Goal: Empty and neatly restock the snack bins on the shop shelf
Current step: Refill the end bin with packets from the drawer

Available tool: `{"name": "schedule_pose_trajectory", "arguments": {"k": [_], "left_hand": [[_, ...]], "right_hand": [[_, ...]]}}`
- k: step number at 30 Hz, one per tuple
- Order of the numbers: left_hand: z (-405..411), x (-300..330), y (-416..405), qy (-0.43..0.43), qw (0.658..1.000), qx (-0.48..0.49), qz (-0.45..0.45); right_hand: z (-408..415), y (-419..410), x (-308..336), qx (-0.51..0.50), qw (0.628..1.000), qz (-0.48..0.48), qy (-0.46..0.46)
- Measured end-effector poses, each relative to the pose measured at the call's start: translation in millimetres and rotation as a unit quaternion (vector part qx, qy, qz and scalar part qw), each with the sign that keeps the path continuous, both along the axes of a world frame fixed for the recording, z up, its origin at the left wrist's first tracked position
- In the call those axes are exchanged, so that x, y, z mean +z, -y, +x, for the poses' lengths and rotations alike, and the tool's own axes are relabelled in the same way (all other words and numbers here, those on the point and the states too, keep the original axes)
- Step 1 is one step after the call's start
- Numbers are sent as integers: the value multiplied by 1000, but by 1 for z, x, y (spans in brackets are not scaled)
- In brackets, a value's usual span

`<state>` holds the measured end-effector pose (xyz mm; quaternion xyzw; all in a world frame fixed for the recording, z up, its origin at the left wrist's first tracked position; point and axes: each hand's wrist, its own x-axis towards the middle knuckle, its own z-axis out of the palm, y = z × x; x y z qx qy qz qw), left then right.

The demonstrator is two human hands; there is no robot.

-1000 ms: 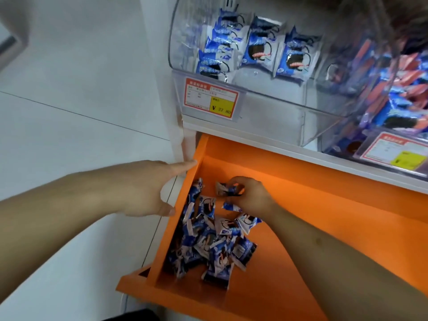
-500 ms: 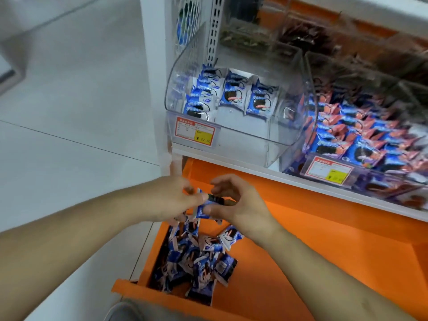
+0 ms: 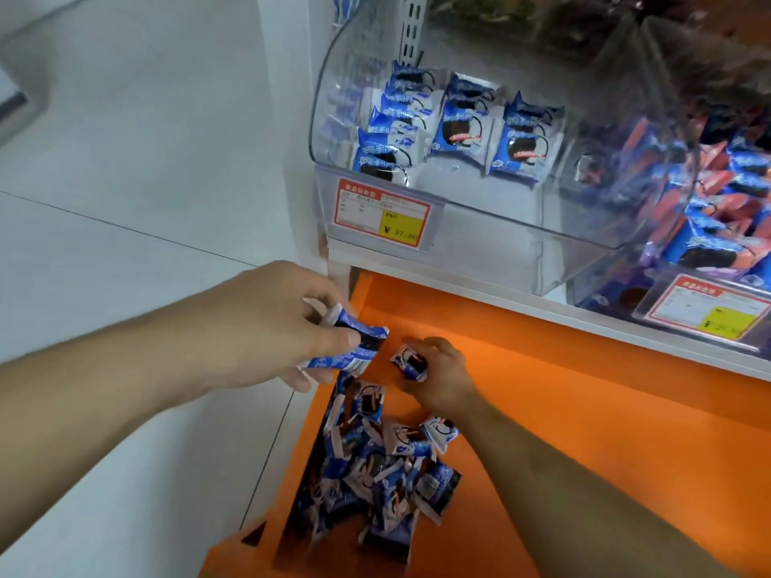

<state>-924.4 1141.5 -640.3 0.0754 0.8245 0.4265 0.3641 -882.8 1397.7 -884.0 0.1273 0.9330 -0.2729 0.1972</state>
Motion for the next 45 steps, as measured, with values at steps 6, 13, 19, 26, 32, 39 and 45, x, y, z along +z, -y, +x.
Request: {"name": "schedule_pose_trajectory", "arguments": {"k": [6, 13, 19, 26, 32, 39, 45], "left_hand": [[3, -2, -17, -29, 999, -24, 4], [16, 48, -32, -110, 993, -49, -3], [49, 99, -41, -90, 984, -26, 152], [84, 138, -41, -136, 944, 95, 284], [99, 138, -47, -162, 952, 108, 237], [84, 131, -55, -189, 960, 94, 185], [47, 121, -40, -227, 962, 82, 130]], "right_hand": [[7, 8, 2, -28, 999, 8, 21], [38, -3, 120, -57, 976, -189, 87], [76, -12, 251, -15, 963, -266, 36], [123, -40, 356, -126, 898, -418, -53], [124, -30, 389, -139, 847, -491, -147], [125, -26, 391, -110, 891, -384, -213], [104, -21, 386, -96, 903, -337, -248]]}}
